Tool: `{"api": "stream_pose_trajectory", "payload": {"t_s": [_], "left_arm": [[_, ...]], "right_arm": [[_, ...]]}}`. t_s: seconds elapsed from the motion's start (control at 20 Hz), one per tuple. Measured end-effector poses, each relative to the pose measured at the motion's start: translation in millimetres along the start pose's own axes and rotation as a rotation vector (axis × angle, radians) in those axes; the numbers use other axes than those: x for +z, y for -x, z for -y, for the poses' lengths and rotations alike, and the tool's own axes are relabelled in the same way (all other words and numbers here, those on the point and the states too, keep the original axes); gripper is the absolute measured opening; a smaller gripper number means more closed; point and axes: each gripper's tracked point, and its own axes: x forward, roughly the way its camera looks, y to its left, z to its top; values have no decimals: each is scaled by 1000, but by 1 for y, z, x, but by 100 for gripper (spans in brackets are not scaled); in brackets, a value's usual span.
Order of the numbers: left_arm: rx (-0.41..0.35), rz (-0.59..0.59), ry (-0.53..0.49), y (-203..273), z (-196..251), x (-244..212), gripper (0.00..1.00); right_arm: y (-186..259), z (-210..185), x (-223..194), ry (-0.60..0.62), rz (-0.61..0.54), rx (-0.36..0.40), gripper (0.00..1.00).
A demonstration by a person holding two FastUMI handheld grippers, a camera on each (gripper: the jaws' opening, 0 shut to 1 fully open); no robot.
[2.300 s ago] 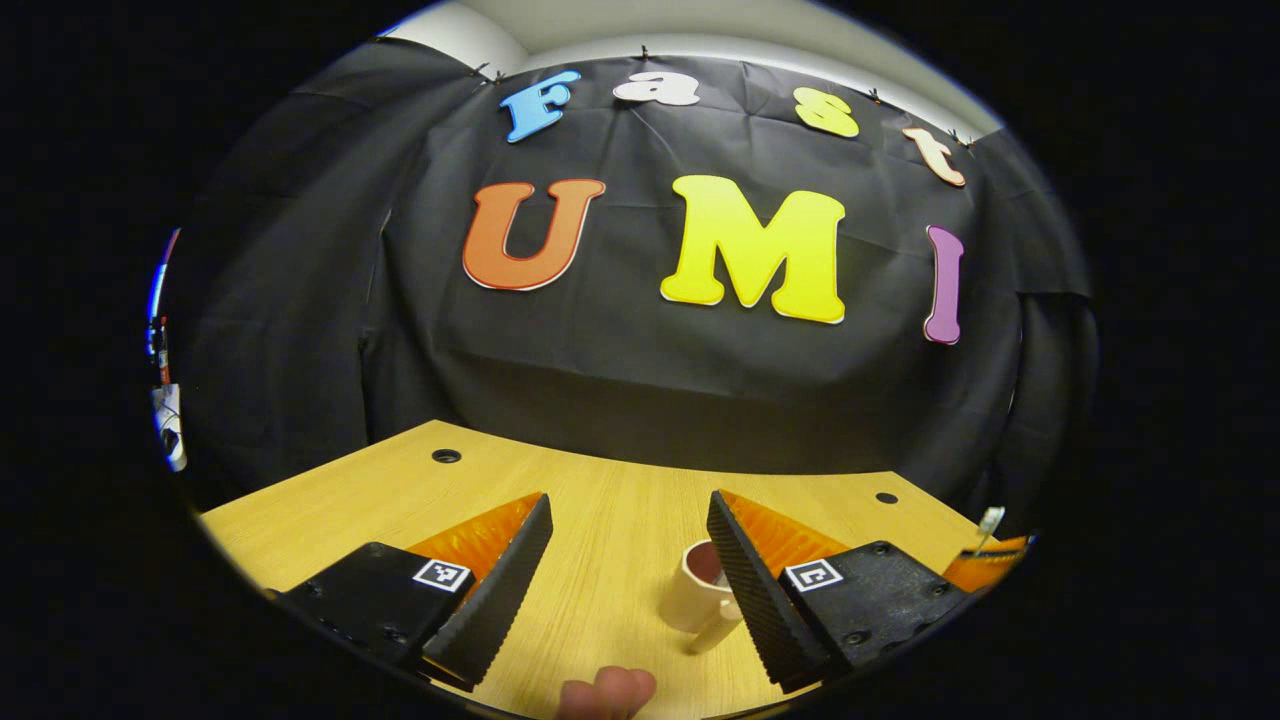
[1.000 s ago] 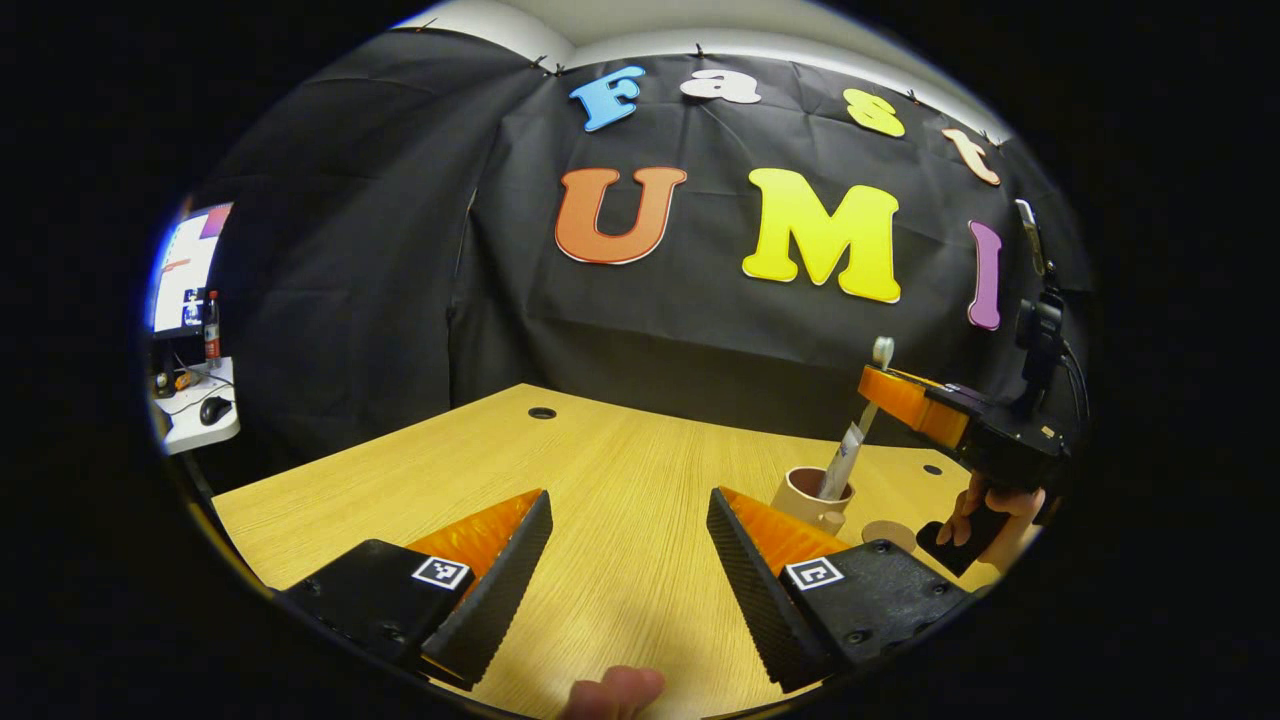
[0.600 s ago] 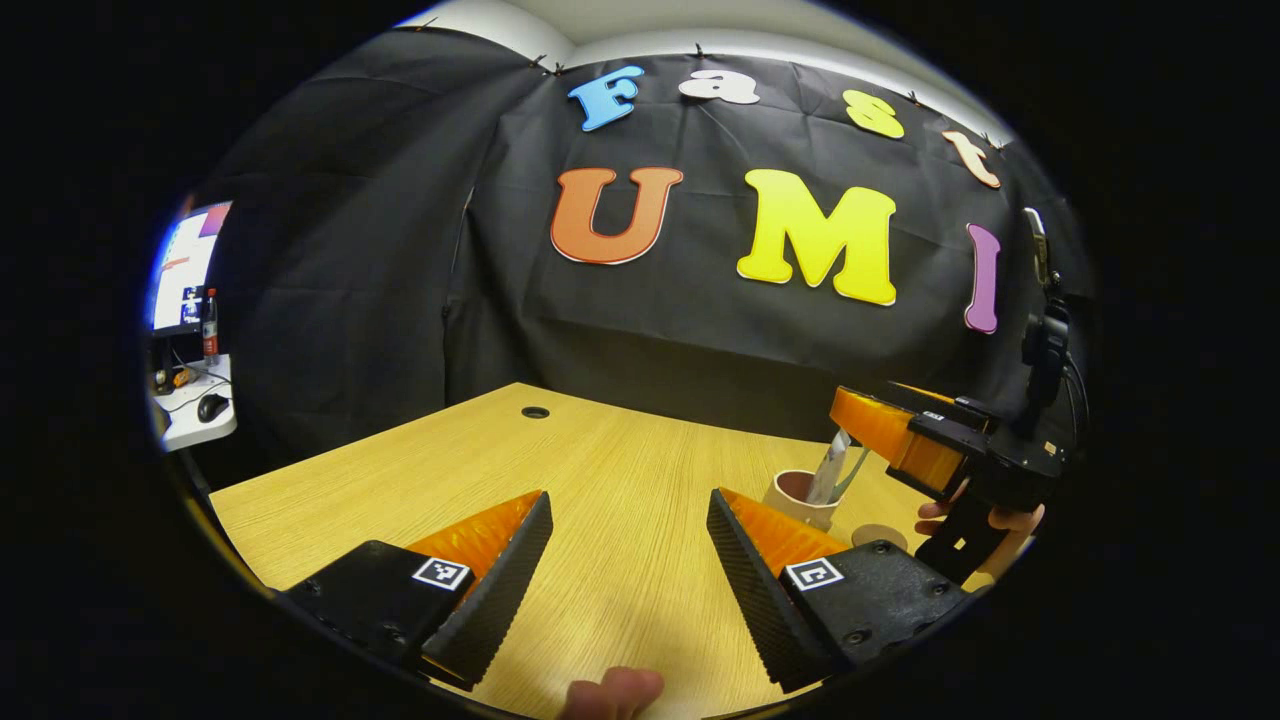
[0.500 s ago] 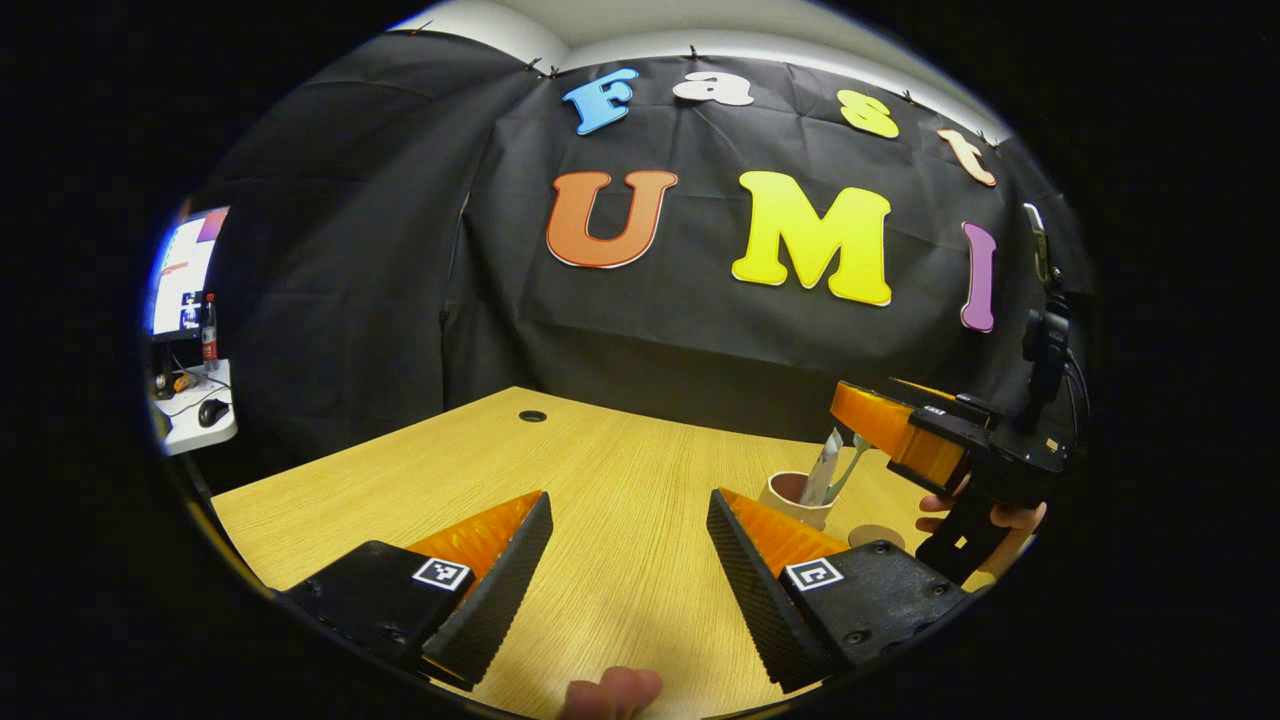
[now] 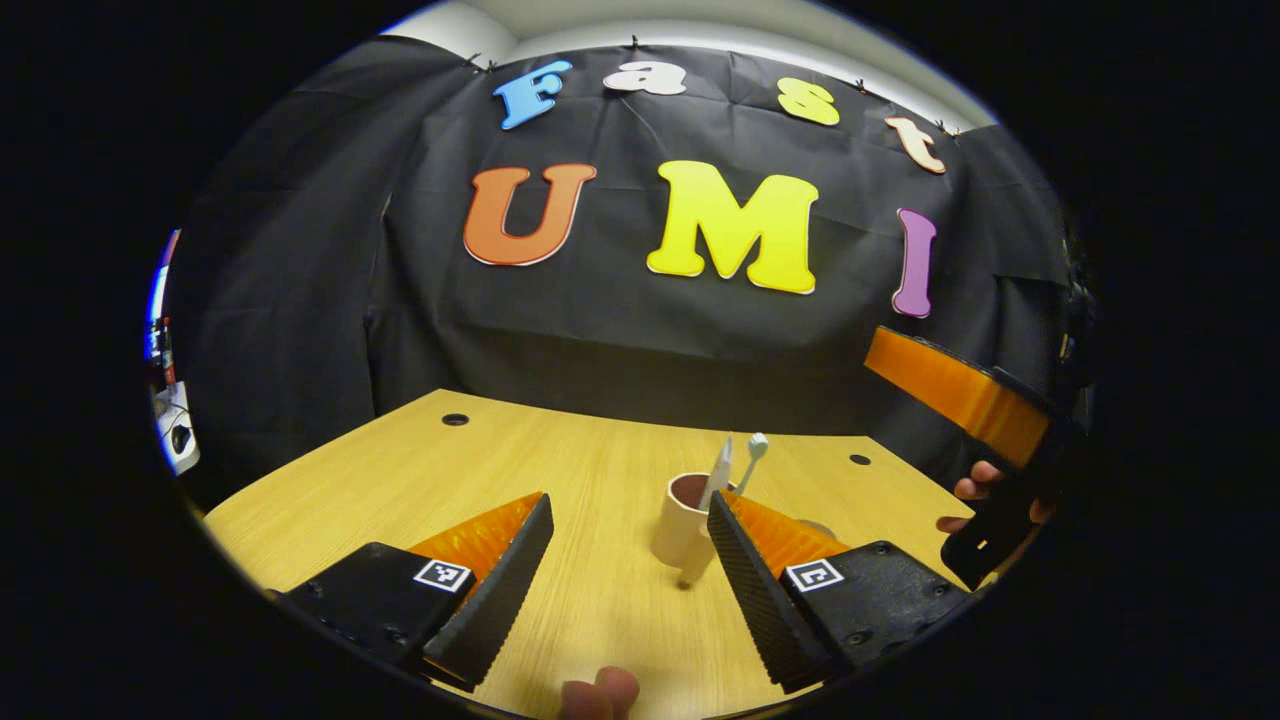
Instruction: Put the toothbrush and toothpaste on the desktop into the cup, then pick up the cup and place it on the coaster on the desktop.
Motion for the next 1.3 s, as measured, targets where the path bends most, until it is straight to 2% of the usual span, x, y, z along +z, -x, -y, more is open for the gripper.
{"api": "stream_pose_trajectory", "payload": {"t_s": [0.15, 0.35, 0.45, 0.55, 0.65, 0.75, 0.85, 1.0, 1.2, 1.3], "left_arm": [[-46, -40, -48, -9, 21, 15, 98], [-127, -89, -49, -21, 48, 49, 98], [-147, -142, -92, -31, 56, 61, 98], [-180, -294, -121, -39, 68, 53, 98], [-208, -471, -124, -42, 79, 35, 98], [-231, -598, -139, -48, 84, 15, 98], [-213, -711, -160, -54, 79, -1, 99], [-159, -835, -128, -63, 69, -27, 99], [-121, -948, -104, -79, 57, -52, 99], [-118, -979, -124, -82, 59, -57, 99]], "right_arm": [[49, 12, -3, 73, -18, 2, 95], [99, 42, -27, 45, -131, -18, 94], [120, 65, -31, 58, -159, -50, 96], [140, 85, -38, 67, -192, -82, 95], [156, 97, -44, 32, -223, -94, 96], [168, 109, -48, -5, -230, -112, 95], [177, 117, -52, -21, -241, -125, 94], [190, 121, -51, -46, -240, -125, 94], [192, 128, -51, -92, -223, -140, 94], [192, 130, -55, -107, -226, -151, 94]]}}
